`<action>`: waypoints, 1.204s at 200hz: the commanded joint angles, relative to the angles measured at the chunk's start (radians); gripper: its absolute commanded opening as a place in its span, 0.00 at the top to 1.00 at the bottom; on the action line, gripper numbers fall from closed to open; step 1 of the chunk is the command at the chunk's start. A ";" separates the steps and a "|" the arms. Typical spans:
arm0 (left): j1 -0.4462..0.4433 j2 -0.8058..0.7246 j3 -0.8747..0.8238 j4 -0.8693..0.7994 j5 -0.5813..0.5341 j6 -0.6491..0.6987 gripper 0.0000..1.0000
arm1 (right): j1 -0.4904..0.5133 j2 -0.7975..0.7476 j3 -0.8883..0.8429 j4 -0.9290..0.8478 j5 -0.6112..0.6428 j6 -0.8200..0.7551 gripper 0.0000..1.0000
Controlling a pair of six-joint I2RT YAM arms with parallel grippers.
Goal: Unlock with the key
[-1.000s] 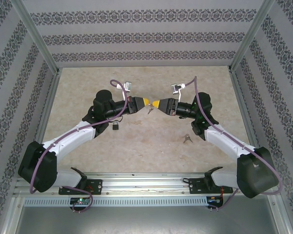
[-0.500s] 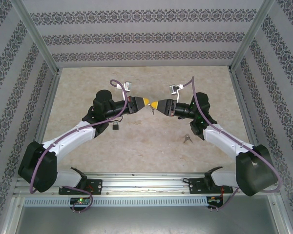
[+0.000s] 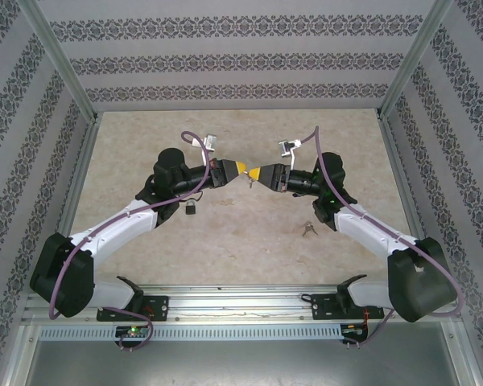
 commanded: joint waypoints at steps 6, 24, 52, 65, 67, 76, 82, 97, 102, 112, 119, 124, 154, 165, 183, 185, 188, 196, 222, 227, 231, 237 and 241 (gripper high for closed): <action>-0.007 -0.017 0.005 0.074 0.005 -0.020 1.00 | 0.017 0.007 0.014 0.027 -0.013 -0.019 0.64; -0.006 -0.014 0.005 0.077 0.008 -0.022 1.00 | 0.018 0.008 0.016 0.028 -0.016 -0.018 0.71; -0.006 -0.014 0.002 0.076 0.003 -0.019 1.00 | 0.016 0.006 0.014 0.030 -0.018 -0.016 0.76; -0.006 -0.014 0.000 0.073 0.002 -0.020 1.00 | 0.015 0.006 0.013 0.030 -0.017 -0.016 0.83; -0.006 -0.014 0.001 0.074 0.002 -0.020 1.00 | 0.015 0.006 0.013 0.029 -0.016 -0.016 0.83; -0.006 -0.014 0.002 0.073 0.002 -0.018 1.00 | 0.014 0.004 0.011 0.033 -0.017 -0.015 0.87; -0.006 -0.013 0.002 0.071 0.001 -0.018 1.00 | 0.014 0.004 0.013 0.036 -0.020 -0.014 0.91; -0.005 -0.014 0.002 0.068 0.000 -0.017 1.00 | 0.013 0.001 0.014 0.037 -0.026 -0.017 0.99; -0.004 -0.014 0.002 0.067 0.000 -0.017 1.00 | 0.013 0.000 0.016 0.037 -0.028 -0.018 1.00; -0.004 -0.013 0.005 0.066 0.002 -0.015 1.00 | 0.013 -0.003 0.017 0.037 -0.032 -0.020 1.00; -0.004 -0.012 0.006 0.063 0.001 -0.016 1.00 | 0.013 -0.003 0.019 0.036 -0.034 -0.020 1.00; -0.004 -0.011 0.006 0.061 -0.003 -0.016 1.00 | 0.012 -0.005 0.019 0.036 -0.034 -0.022 1.00; 0.003 -0.007 0.006 0.045 -0.014 -0.019 1.00 | 0.011 -0.009 0.017 0.038 -0.028 -0.024 1.00; 0.004 -0.008 0.004 0.047 -0.014 -0.022 1.00 | 0.008 -0.011 0.016 0.039 -0.026 -0.023 1.00; 0.008 -0.011 0.000 0.050 -0.017 -0.024 0.95 | 0.006 -0.014 0.016 0.032 -0.021 -0.024 1.00; 0.008 -0.011 0.001 0.051 -0.017 -0.023 0.95 | 0.005 -0.014 0.016 0.031 -0.019 -0.025 1.00; 0.008 -0.011 0.000 0.052 -0.016 -0.023 0.95 | 0.003 -0.014 0.014 0.030 -0.018 -0.023 1.00; 0.007 -0.011 0.002 0.049 -0.015 -0.023 0.98 | 0.002 -0.014 0.014 0.033 -0.017 -0.022 1.00; 0.010 -0.020 0.001 0.020 -0.028 -0.011 0.99 | -0.002 -0.017 0.014 0.035 -0.019 -0.021 1.00; 0.011 -0.023 0.001 0.017 -0.034 -0.009 0.97 | -0.001 -0.017 0.016 0.028 -0.020 -0.026 1.00; 0.012 -0.026 -0.002 0.012 -0.041 -0.008 0.93 | -0.002 -0.018 0.016 0.023 -0.018 -0.029 1.00; 0.015 -0.033 -0.005 -0.001 -0.060 -0.004 0.81 | -0.002 -0.019 0.014 0.014 -0.015 -0.034 1.00; 0.018 -0.040 -0.008 -0.021 -0.074 0.000 0.71 | -0.004 -0.020 0.011 0.010 -0.010 -0.037 1.00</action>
